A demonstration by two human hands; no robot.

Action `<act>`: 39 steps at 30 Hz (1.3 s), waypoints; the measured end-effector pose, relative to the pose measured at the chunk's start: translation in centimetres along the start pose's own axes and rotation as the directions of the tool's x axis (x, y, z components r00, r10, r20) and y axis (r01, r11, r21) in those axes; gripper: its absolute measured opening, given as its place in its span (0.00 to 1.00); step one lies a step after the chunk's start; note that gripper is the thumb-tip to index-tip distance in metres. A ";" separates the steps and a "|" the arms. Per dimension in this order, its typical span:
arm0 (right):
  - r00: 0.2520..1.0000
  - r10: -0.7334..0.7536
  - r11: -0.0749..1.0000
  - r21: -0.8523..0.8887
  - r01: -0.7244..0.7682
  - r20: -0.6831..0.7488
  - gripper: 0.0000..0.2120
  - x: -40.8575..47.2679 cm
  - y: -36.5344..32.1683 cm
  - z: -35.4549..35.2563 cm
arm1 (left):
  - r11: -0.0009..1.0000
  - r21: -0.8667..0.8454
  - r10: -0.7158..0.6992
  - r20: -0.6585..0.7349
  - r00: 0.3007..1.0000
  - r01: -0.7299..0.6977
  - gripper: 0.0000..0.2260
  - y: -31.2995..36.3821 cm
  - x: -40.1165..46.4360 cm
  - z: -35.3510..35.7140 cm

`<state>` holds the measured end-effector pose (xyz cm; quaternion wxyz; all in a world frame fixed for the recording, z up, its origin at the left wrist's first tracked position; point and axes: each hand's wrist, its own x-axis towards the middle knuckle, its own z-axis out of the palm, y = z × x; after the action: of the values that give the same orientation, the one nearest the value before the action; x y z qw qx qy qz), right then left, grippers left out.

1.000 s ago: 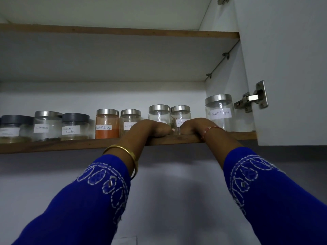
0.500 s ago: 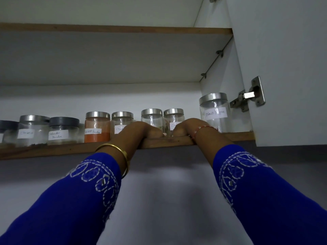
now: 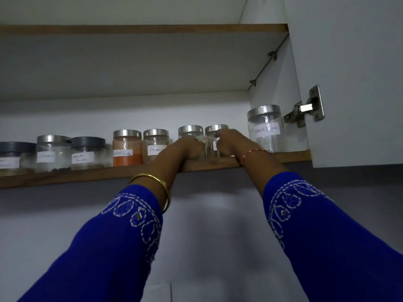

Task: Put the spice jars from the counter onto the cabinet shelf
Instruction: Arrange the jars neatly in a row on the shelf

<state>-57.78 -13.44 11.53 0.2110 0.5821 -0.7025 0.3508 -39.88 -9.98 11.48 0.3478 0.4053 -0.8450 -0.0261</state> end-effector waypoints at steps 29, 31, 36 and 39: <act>0.986 -0.099 0.951 -0.304 0.054 -0.132 0.15 -21.2 -5.6 -7.8 | 0.902 0.151 0.429 -0.245 0.869 -0.403 0.11 -2.6 -12.4 -0.1; 0.992 -0.065 0.949 -0.314 0.029 -0.105 0.17 -21.8 -5.1 -8.7 | 0.890 0.084 0.453 -0.260 0.853 -0.447 0.10 -1.6 -12.4 0.6; 0.998 0.031 0.964 -0.261 -0.042 -0.046 0.18 -21.2 -2.7 -10.4 | 0.864 0.059 0.497 -0.249 0.831 -0.500 0.10 1.8 -11.8 2.5; 0.997 0.056 0.973 -0.219 -0.068 -0.062 0.17 -20.4 -1.3 -11.0 | 0.859 0.107 0.511 -0.242 0.825 -0.501 0.10 3.3 -11.3 3.3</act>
<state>-53.03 8.27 4.76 0.2825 0.5232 -0.7488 0.2930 -39.25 -0.57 3.64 0.4428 0.1733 -0.8689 0.1372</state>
